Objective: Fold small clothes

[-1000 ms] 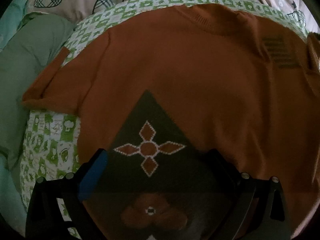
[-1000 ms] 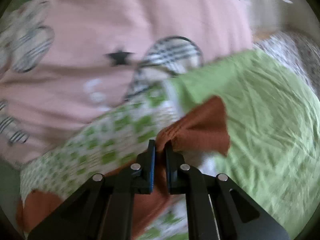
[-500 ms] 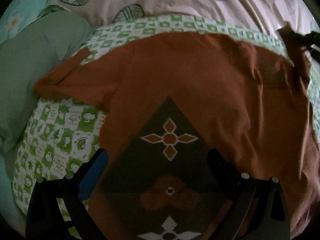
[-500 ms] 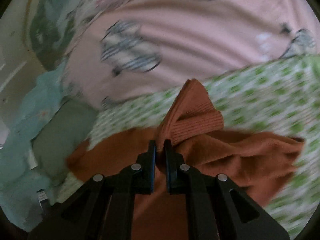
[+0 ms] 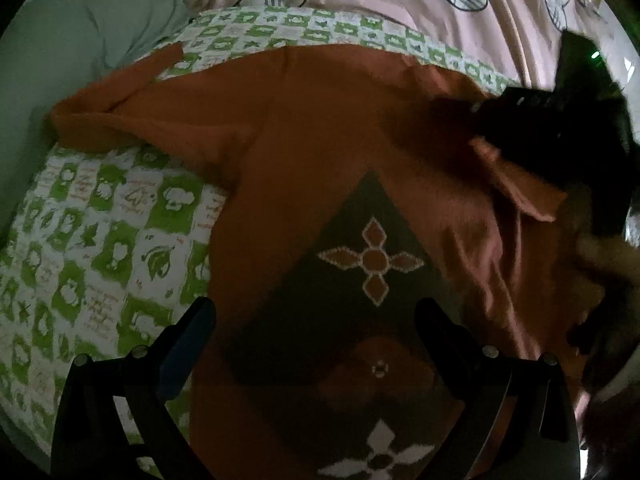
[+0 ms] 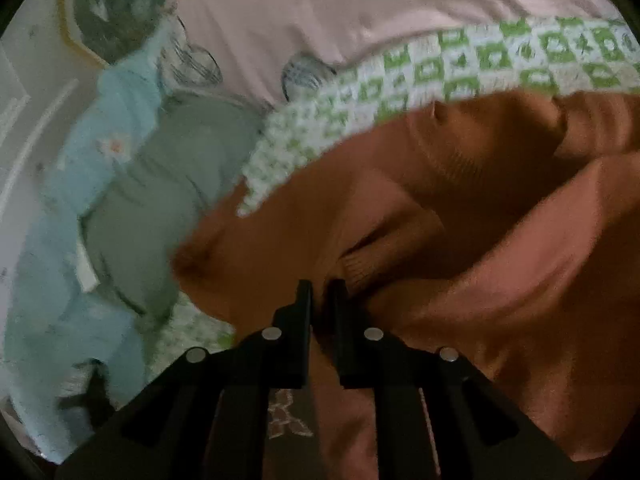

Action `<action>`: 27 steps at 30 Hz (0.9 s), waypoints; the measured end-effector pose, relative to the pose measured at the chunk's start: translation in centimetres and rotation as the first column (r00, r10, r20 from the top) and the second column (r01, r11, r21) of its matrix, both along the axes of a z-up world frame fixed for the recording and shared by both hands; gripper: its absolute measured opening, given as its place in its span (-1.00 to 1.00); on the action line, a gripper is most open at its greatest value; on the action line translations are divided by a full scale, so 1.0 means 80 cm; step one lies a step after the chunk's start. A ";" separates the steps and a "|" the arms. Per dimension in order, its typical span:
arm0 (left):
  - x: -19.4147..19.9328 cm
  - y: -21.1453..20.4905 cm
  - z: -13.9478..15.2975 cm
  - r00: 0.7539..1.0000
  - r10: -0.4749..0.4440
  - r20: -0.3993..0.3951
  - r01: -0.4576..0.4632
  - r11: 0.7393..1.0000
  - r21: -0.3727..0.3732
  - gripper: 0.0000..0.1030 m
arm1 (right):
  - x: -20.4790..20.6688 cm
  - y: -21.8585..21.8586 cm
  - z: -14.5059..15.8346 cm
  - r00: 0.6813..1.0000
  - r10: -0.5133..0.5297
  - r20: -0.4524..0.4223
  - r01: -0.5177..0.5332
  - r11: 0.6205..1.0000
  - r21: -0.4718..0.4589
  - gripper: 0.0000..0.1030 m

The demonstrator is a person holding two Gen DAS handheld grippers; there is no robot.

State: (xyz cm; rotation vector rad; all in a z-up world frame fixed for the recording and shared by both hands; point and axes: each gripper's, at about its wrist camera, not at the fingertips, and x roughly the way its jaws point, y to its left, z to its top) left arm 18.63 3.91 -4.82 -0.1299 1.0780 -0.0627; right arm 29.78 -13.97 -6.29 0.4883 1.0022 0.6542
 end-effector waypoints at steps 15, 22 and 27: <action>0.191 -0.046 -0.008 0.997 -0.052 0.052 0.057 0.994 -0.093 0.71 | -0.096 -0.171 0.035 0.956 -0.288 0.049 0.286 0.957 0.041 0.06; 0.169 -0.028 -0.013 0.998 -0.054 0.029 0.055 0.997 -0.047 0.47 | -0.121 -0.194 0.046 0.943 -0.325 0.071 0.322 0.945 0.053 0.07; 0.172 -0.063 0.002 0.994 -0.109 0.024 0.110 0.989 -0.093 0.64 | -0.123 -0.183 0.049 0.943 -0.325 0.066 0.320 0.944 0.078 0.07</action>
